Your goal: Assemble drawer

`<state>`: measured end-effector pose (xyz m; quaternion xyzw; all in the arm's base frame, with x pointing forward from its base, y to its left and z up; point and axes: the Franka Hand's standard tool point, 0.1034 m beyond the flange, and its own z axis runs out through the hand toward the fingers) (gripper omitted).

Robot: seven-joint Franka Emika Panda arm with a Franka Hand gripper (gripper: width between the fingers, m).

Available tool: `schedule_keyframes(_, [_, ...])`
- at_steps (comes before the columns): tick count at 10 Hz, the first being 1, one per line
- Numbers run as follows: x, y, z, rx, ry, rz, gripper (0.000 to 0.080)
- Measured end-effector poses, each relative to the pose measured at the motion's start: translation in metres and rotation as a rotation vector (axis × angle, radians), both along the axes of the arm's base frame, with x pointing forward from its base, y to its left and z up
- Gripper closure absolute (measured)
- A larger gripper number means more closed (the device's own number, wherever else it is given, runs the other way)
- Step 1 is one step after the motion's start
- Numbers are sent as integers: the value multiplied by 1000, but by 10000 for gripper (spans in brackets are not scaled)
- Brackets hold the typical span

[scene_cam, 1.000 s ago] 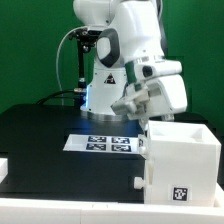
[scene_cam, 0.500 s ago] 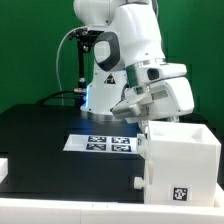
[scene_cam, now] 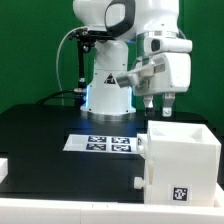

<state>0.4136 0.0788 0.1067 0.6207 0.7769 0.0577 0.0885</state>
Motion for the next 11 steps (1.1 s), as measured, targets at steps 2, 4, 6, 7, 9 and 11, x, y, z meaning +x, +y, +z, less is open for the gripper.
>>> schedule_keyframes(2, [-4, -2, 26, -113, -16, 17, 151])
schedule_keyframes(4, [-5, -3, 29, -114, -22, 21, 151])
schedule_keyframes(6, [-8, -5, 27, -122, -11, -11, 151])
schedule_keyframes(7, [-14, -8, 28, -155, 2, -71, 151])
schedule_keyframes(9, [-31, -10, 33, -279, 16, -214, 151])
schedule_keyframes(11, [-42, 2, 28, -334, 34, -225, 151])
